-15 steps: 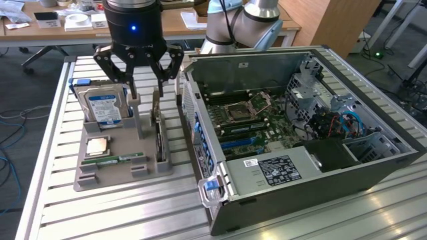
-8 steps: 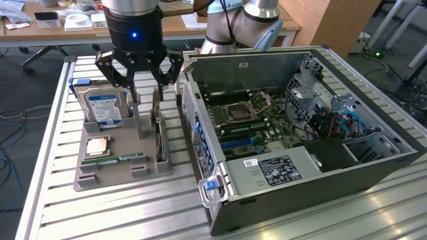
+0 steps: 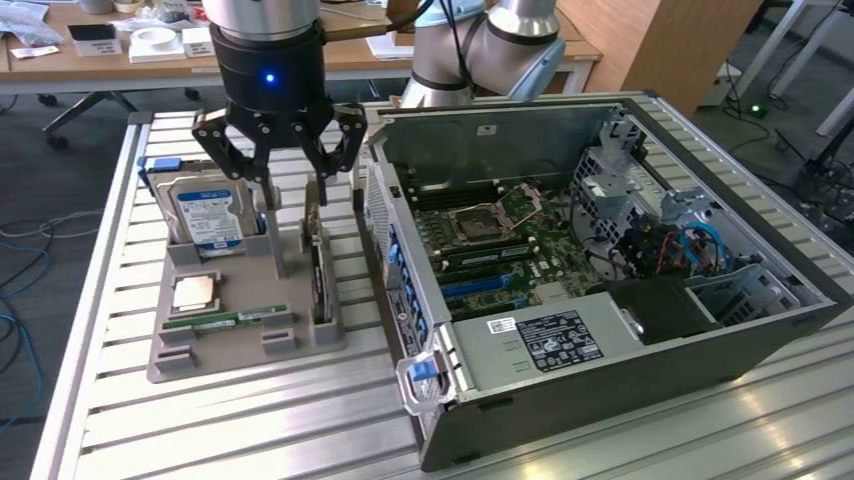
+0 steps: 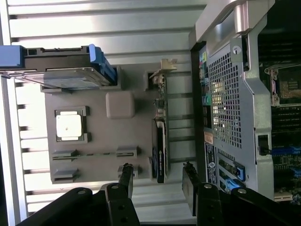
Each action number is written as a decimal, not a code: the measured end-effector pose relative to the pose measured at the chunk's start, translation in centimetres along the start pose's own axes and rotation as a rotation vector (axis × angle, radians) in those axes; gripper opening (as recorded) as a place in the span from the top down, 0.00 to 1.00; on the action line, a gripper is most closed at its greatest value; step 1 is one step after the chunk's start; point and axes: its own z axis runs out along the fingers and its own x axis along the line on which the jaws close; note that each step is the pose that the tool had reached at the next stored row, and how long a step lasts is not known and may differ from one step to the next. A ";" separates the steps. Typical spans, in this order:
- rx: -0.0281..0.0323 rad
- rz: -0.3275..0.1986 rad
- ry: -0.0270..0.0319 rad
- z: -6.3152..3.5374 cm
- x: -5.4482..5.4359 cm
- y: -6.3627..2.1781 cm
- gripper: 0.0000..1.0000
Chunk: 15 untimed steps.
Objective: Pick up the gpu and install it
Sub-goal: 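Pick up the gpu and move the gpu toward the slot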
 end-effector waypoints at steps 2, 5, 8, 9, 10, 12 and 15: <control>0.0000 0.000 0.0000 0.15 0.0 -0.01 0.45; 0.0000 0.000 0.0000 0.33 0.0 -0.01 0.45; 0.0000 0.000 0.0000 0.51 0.0 -0.02 0.45; 0.0000 0.000 0.0000 0.58 0.0 -0.02 0.45; 0.0001 0.000 0.0001 0.65 0.0 -0.02 0.45; 0.0001 0.000 0.0001 0.76 0.1 -0.02 0.45; 0.0001 0.000 0.0001 0.92 0.1 -0.02 0.45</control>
